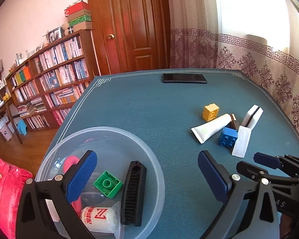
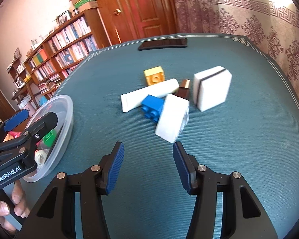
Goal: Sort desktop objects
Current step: 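Withdraw both tools from the bowl toward the blue brick and white card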
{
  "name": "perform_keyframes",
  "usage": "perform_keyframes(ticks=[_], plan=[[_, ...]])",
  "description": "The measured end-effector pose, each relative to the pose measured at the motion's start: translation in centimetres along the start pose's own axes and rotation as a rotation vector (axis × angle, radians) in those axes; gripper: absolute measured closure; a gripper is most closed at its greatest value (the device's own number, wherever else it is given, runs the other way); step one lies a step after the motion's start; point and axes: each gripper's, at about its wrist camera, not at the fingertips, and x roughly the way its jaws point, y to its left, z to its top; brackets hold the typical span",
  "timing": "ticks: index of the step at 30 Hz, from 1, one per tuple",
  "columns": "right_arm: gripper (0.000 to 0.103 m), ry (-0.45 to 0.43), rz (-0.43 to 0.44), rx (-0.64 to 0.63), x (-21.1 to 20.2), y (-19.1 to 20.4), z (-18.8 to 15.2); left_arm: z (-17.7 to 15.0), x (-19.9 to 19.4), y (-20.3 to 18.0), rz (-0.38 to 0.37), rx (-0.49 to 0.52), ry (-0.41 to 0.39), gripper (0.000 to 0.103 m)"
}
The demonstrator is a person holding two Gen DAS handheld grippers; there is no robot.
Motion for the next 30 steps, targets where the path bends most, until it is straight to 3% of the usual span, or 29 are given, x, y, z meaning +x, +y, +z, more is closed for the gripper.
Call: perform_keyframes(ticks=[11, 18, 30], plan=[[0.048, 0.004, -0.060, 0.037, 1.2, -1.7, 1.1, 0.0, 0.5, -1.8, -0.035, 0.028, 0.012, 0.001], [0.048, 0.032, -0.091, 0.012, 3.4, -0.8, 1.6, -0.1, 0.8, -1.5, -0.050, 0.019, 0.020, 0.001], [0.048, 0.005, -0.178, -0.050, 4.3, -0.9, 2.2, 0.0, 1.4, -2.2, -0.068, 0.034, 0.030, 0.001]])
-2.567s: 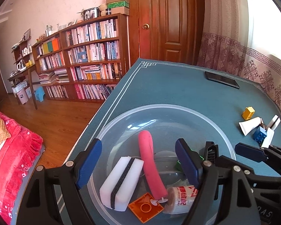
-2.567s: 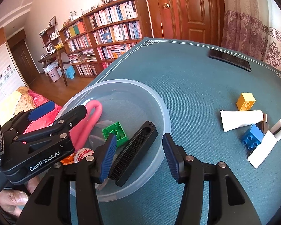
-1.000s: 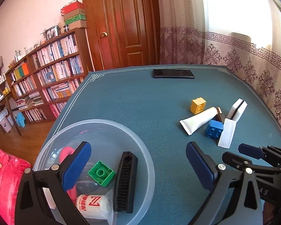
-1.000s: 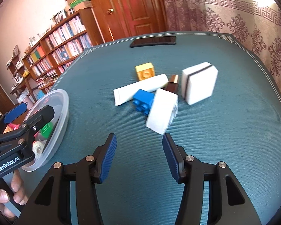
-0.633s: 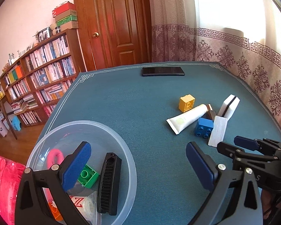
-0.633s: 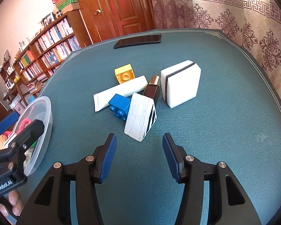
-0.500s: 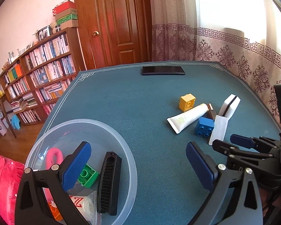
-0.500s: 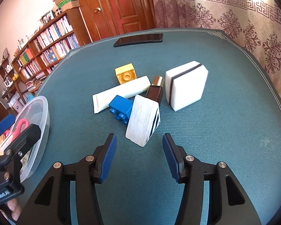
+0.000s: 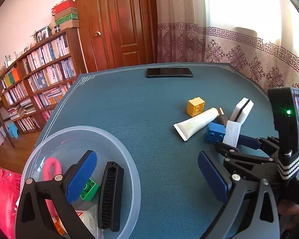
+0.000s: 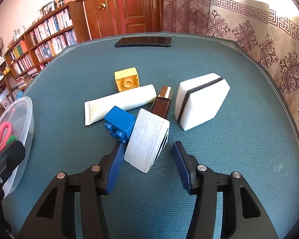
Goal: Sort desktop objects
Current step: 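Withdraw both tools from the bowl toward the blue brick and white card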
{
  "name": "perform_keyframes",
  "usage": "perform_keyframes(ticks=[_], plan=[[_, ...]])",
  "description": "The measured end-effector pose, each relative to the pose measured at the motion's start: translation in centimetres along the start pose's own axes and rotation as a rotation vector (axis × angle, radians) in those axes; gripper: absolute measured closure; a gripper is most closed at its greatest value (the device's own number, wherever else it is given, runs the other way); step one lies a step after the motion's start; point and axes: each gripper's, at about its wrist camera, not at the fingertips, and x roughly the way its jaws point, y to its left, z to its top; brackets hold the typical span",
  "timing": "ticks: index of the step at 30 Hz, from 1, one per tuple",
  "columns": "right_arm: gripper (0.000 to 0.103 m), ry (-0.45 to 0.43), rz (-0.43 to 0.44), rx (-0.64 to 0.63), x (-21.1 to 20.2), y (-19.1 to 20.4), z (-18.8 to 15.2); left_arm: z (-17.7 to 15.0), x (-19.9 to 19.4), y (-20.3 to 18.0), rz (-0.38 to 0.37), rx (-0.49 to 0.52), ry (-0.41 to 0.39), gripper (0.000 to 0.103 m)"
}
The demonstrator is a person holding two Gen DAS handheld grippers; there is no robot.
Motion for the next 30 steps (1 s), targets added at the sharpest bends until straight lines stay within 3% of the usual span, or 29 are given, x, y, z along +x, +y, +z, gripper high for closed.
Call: perform_keyframes(ticks=[16, 30], plan=[[0.048, -0.015, -0.018, 0.023, -0.7, -2.5, -0.5, 0.6, 1.8, -3.2, -0.046, 0.054, 0.022, 0.001], [0.048, -0.043, 0.077, 0.035, -1.4, -5.1, -1.0, 1.4, 5.0, -4.9, -0.111, 0.033, 0.068, 0.001]])
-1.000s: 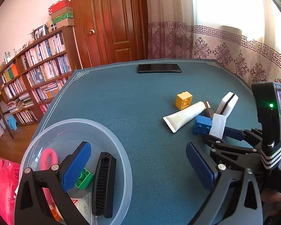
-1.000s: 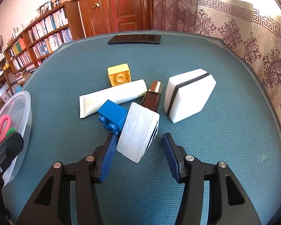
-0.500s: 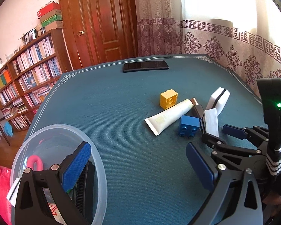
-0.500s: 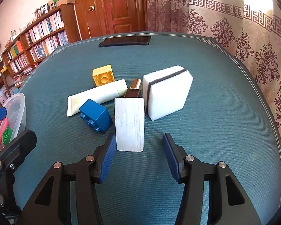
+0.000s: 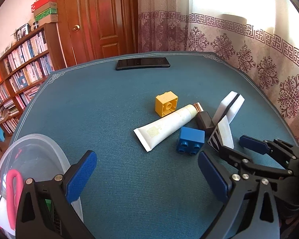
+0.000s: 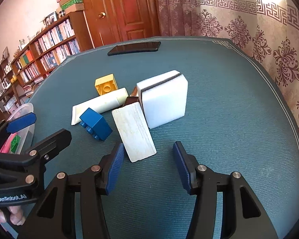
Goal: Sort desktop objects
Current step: 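Withdraw both tools from the bowl toward the blue brick and white card, then grasp the blue Lego brick with left tool while right tool grasps white card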
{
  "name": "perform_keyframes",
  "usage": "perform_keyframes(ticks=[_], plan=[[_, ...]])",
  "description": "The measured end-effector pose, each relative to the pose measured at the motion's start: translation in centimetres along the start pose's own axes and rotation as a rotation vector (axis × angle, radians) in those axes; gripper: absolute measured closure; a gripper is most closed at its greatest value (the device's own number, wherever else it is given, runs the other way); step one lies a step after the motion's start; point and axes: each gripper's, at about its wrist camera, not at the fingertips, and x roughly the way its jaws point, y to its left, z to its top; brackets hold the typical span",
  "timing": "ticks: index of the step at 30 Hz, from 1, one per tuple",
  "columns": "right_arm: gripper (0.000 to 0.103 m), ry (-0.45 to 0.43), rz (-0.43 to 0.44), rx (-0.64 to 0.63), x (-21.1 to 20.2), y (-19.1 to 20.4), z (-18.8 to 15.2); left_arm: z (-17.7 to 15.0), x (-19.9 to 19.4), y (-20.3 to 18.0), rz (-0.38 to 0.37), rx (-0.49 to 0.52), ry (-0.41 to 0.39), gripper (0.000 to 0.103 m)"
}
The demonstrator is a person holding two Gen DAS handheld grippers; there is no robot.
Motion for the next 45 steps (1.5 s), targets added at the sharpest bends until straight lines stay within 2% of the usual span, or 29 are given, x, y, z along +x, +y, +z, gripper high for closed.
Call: perform_keyframes(ticks=[6, 11, 22, 23, 24, 25, 27, 32, 41, 45], plan=[[0.048, -0.009, 0.030, 0.011, -0.6, -1.3, -0.4, 0.0, 1.4, -0.9, -0.019, 0.014, 0.024, 0.001], [0.048, -0.009, 0.045, 0.008, -0.5, -1.3, -0.2, -0.3, 1.7, -1.0, -0.004, 0.021, 0.044, 0.001], [0.049, 0.024, 0.076, -0.146, 1.2, 0.7, 1.2, -1.1, 0.9, -0.3, 0.000, 0.012, 0.055, 0.001], [0.050, 0.026, 0.075, -0.156, 1.3, 0.8, 1.4, -1.1, 0.9, -0.3, 0.002, 0.011, 0.056, 0.001], [0.057, 0.029, 0.073, -0.162, 1.5, 0.9, 1.5, -1.1, 0.9, -0.3, 0.003, 0.011, 0.056, 0.001], [0.060, 0.029, 0.070, -0.166, 1.6, 0.9, 1.6, -1.1, 0.9, -0.3, 0.003, 0.012, 0.056, 0.001], [0.061, 0.027, 0.069, -0.168, 1.6, 0.9, 1.5, -1.1, 1.0, -0.3, 0.006, 0.013, 0.059, 0.001], [0.065, 0.025, 0.068, -0.148, 1.1, 0.4, 1.2, -1.0, 1.5, -0.7, 0.006, 0.023, 0.067, 0.001], [0.065, 0.013, 0.023, -0.071, -0.8, -1.9, -0.4, -0.2, 2.4, -2.3, 0.000, 0.060, 0.061, 0.001], [0.065, 0.007, 0.030, -0.046, -1.1, -2.5, -0.6, 0.2, 3.0, -3.0, -0.019, 0.064, 0.072, 0.001]])
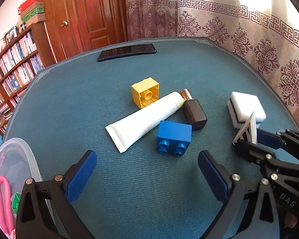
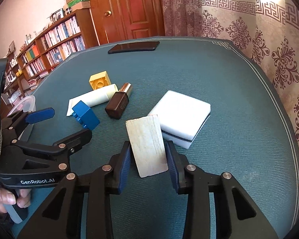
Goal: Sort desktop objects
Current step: 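Grasp the blue Lego brick with left tool while right tool grasps white card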
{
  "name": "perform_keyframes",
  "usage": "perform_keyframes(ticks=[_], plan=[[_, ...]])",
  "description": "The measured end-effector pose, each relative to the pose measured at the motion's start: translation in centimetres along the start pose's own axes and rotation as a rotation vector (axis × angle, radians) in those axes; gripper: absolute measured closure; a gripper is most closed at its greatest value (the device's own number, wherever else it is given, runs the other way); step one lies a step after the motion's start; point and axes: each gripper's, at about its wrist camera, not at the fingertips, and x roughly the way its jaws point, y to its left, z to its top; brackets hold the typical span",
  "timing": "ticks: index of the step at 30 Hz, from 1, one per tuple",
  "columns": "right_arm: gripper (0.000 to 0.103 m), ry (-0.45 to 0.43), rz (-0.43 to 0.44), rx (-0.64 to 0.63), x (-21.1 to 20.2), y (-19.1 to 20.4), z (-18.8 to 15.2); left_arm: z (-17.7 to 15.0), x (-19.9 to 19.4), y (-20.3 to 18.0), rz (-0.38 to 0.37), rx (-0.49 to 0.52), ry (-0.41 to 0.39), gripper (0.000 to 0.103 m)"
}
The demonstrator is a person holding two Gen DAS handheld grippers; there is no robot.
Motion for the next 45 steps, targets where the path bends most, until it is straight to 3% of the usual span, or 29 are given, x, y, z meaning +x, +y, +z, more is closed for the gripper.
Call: perform_keyframes(ticks=[8, 15, 20, 23, 34, 45], plan=[[0.065, -0.005, 0.018, 0.015, 0.0, -0.3, -0.1, 0.4, 1.2, -0.7, -0.033, 0.011, 0.013, 0.014], [0.065, -0.006, 0.022, 0.018, 0.1, -0.4, -0.2, 0.8, 1.4, -0.2, -0.041, -0.010, 0.000, 0.034], [0.065, -0.006, 0.018, 0.014, 0.1, -0.4, -0.2, 0.7, 1.0, -0.4, -0.037, 0.000, -0.011, 0.059], [0.065, -0.006, 0.018, 0.014, 0.1, -0.3, -0.2, 0.5, 0.7, -0.4, -0.031, -0.014, -0.010, 0.067], [0.065, -0.006, 0.017, 0.013, 0.1, -0.3, -0.2, -0.4, -1.7, 0.3, -0.020, -0.056, -0.022, 0.067], [0.065, -0.009, 0.019, 0.024, 0.0, -0.5, -0.1, -1.0, -6.2, 2.0, 0.006, -0.085, -0.094, 0.067]])
